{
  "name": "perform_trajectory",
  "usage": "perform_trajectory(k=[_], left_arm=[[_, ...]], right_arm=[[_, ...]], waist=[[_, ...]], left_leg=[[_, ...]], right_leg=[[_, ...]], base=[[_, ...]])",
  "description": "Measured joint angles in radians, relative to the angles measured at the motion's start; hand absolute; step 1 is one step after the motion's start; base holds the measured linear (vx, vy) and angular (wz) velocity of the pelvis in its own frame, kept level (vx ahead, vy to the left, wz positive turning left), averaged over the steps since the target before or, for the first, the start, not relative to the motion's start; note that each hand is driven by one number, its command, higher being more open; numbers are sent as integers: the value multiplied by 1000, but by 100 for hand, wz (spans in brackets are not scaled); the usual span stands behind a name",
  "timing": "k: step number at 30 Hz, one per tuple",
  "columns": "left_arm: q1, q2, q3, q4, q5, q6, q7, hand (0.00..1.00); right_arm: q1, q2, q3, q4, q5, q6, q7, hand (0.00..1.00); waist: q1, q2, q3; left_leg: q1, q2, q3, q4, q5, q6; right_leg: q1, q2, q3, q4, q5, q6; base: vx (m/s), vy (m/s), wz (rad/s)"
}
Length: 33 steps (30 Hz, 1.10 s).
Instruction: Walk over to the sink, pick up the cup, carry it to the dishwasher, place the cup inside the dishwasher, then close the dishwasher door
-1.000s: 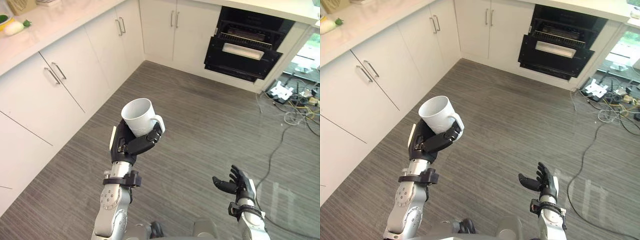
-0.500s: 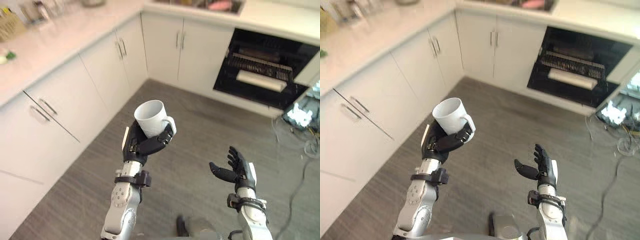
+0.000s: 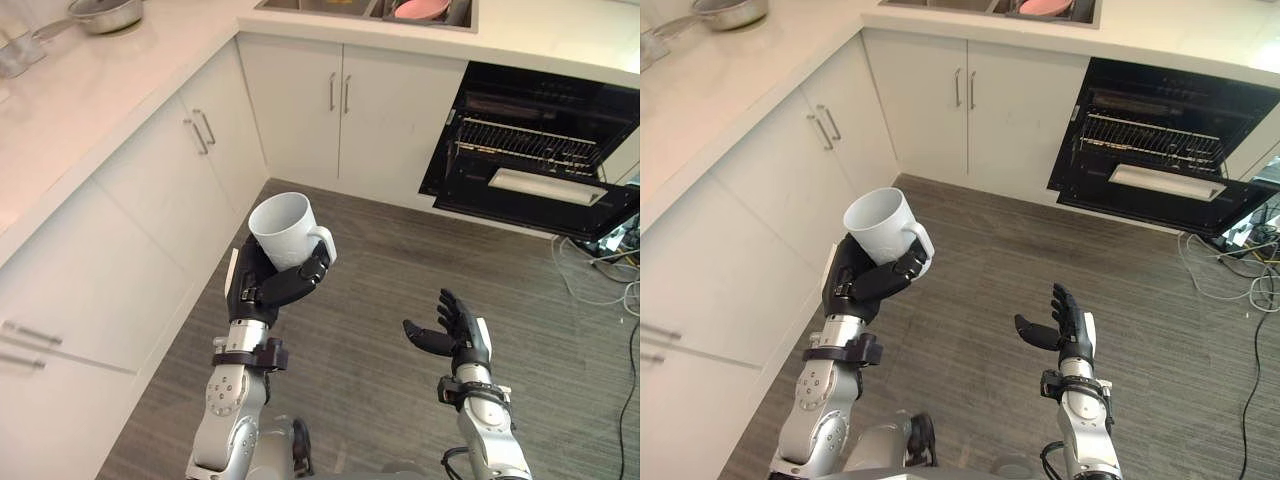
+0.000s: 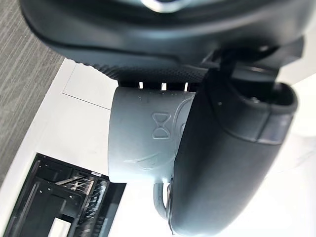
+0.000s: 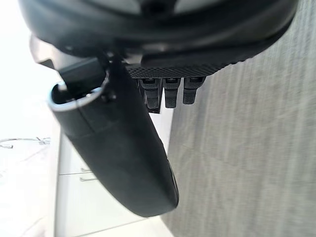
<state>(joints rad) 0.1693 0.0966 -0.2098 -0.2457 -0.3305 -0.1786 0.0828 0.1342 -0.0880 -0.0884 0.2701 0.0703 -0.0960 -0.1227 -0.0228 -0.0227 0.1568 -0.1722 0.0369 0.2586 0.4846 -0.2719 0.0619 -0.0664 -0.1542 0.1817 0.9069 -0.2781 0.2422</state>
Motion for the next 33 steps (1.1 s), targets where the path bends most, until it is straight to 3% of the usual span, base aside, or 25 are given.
perform_trajectory(k=[1, 2, 4, 5, 6, 7, 8, 9, 10, 12, 13, 14, 15, 16, 18, 20, 22, 24, 25, 26, 27, 29, 31, 32, 33], left_arm=[[8, 2, 0, 1, 1, 0, 3, 30], [13, 1, -5, -1, 2, -2, 4, 30], [12, 7, -15, -15, 4, -8, 3, 30], [10, 9, -15, -16, 9, -10, 0, 30], [10, 9, -14, -16, 13, -10, -3, 30], [9, 10, -12, -15, 13, -10, -3, 30], [6, 7, -10, -8, 15, -10, -4, 30], [-1, -4, -14, 21, 16, -9, -4, 30], [0, -19, -13, 27, 16, -4, -2, 30], [-21, -39, -10, 65, 16, -1, 1, 30], [-17, -49, -15, 83, 16, 4, 2, 30], [-9, -57, -19, 83, 17, 5, 1, 30], [11, -74, -29, 73, 17, 4, -1, 30], [38, -84, -40, 50, 17, 4, -2, 30], [50, -80, -55, 39, 17, -1, -8, 30], [50, -78, -48, 39, 17, -3, -9, 30], [51, -73, -47, 41, 17, -2, -9, 30], [49, -78, -37, 36, 18, -3, -10, 30], [48, -79, -35, 33, 18, -3, -10, 30], [48, -76, -33, 32, 20, -3, -7, 30], [44, -56, -31, 31, 31, -3, -5, 30], [28, -34, -32, 30, 40, 1, 2, 30], [26, -26, -34, 29, 52, 1, 2, 30], [27, -19, -33, 29, 56, 2, 4, 30], [28, -5, -33, 29, 56, 2, 5, 30]], right_arm=[[-3, 5, 6, 0, -2, 0, 0, 90], [-5, 16, 23, -13, -9, -1, 0, 90], [-5, 37, 34, -49, -25, -5, 0, 90], [-8, 44, 35, -67, -26, -12, 0, 90], [-16, 43, 32, -72, -26, -15, -1, 90], [-20, 42, 31, -73, -26, -16, -4, 90], [-23, 40, 26, -74, -26, -17, -8, 90], [-13, 21, 16, -79, -26, -16, -14, 90], [-14, 13, 13, -85, -26, -13, -17, 90], [5, 13, 9, -159, -28, -1, -20, 90], [39, 18, 9, -218, -29, -1, -23, 90], [57, 23, 15, -258, -29, -1, -27, 90], [80, 38, 19, -340, -28, -6, -37, 90], [80, 50, 24, -407, -25, -18, -47, 90], [75, 60, 38, -475, -24, -67, -58, 90], [41, 54, 60, -489, -24, -97, -57, 90], [22, 49, 63, -477, -24, -100, -51, 90], [19, 24, 57, -444, -23, -101, -49, 90], [20, 14, 55, -433, -22, -100, -49, 90], [25, 0, 55, -409, -15, -98, -48, 90], [34, 9, 55, -401, -11, -89, -42, 90], [36, 20, 55, -402, 0, -88, -31, 90], [32, 31, 59, -402, 10, -86, -12, 90], [27, 39, 68, -400, 10, -83, 1, 90], [23, 46, 88, -392, 10, -83, 11, 90]], waist=[[0, 1, 0], [0, 4, -2], [-5, 2, -3], [-26, 2, -13], [-38, 0, -18], [-44, -3, -20], [-59, -8, -26], [-81, 30, -31], [-74, 54, -38], [-74, 58, -36], [-79, 59, -34], [-77, 61, -32], [-67, 71, -28], [-48, 73, -27], [-21, 70, -29], [-8, 68, -28], [4, 58, -21], [4, 60, -22], [3, 67, -26], [4, 76, -34], [-4, 46, -37], [-24, 18, -37], [-15, 11, -41], [-5, 10, -40], [5, 11, -39]], left_leg=[[55, 0, 8, -44, -1, -2], [170, 16, 37, -139, -8, -14], [244, 32, 61, -192, -30, -35], [281, 43, 73, -220, -42, -52], [329, 48, 94, -259, -44, -67], [355, 48, 104, -281, -46, -71], [407, 49, 106, -312, -53, -91], [438, 76, 82, -321, -60, -106], [438, 97, 70, -316, -56, -112], [407, 114, 7, -165, -2, -164], [365, 139, -20, 22, 72, -173], [326, 158, -34, 146, 128, -172], [238, 198, -50, 391, 139, -178], [156, 229, -47, 555, 106, -165], [44, 248, -24, 613, 51, -131], [-45, 238, -25, 516, -5, -91], [-92, 184, -80, 323, -26, -89], [-105, 95, -223, -27, 26, -118], [-105, 86, -252, -114, 54, -122], [-89, 78, -255, -141, 189, -140], [-92, 44, -233, -104, 211, -111], [-111, 1, -203, -36, 158, -73], [-87, -21, -153, -37, 122, -45], [-36, -30, -118, -78, 110, -29], [37, -31, -83, -135, 105, -20]], right_leg=[[-35, 0, -33, 51, -11, -41], [-116, 16, -108, 90, -36, -114], [-219, 36, -179, 68, -60, -158], [-286, 42, -240, -28, -63, -169], [-325, 51, -309, -200, -32, -211], [-338, 59, -340, -291, -2, -230], [-341, 95, -368, -448, 149, -265], [-303, 136, -371, -489, 271, -299], [-299, 156, -365, -485, 268, -308], [-289, 164, -350, -415, 191, -342], [-215, 174, -348, -442, 164, -346], [-164, 181, -344, -472, 156, -343], [-72, 207, -325, -541, 151, -344], [7, 226, -292, -604, 151, -345], [88, 229, -243, -669, 149, -346], [140, 215, -183, -705, 135, -325], [174, 184, -126, -709, 110, -299], [193, 130, -66, -709, 62, -251], [194, 125, -57, -705, 44, -232], [197, 113, -31, -684, 9, -205], [203, 71, -11, -669, -19, -185], [196, 19, -2, -639, -33, -173], [142, -10, 25, -530, -23, -153], [81, -23, 22, -401, 6, -101], [26, -41, -12, -278, 24, -80]], base=[[550, 71, -67], [518, 38, -70], [375, -2, -54], [463, -72, -34], [569, -89, -30], [651, -112, -26], [626, -92, 3], [648, -88, -5], [640, -88, -26], [636, -152, -34], [565, -152, -4], [537, -109, -14], [482, -58, -45], [453, -32, -57], [387, 45, -76], [361, 125, -86], [401, 267, -75], [399, 353, -76], [399, 379, -74], [436, 409, -64], [452, 398, -51], [411, 345, -20], [348, 302, -48], [311, 229, -81], [291, 208, -79]])
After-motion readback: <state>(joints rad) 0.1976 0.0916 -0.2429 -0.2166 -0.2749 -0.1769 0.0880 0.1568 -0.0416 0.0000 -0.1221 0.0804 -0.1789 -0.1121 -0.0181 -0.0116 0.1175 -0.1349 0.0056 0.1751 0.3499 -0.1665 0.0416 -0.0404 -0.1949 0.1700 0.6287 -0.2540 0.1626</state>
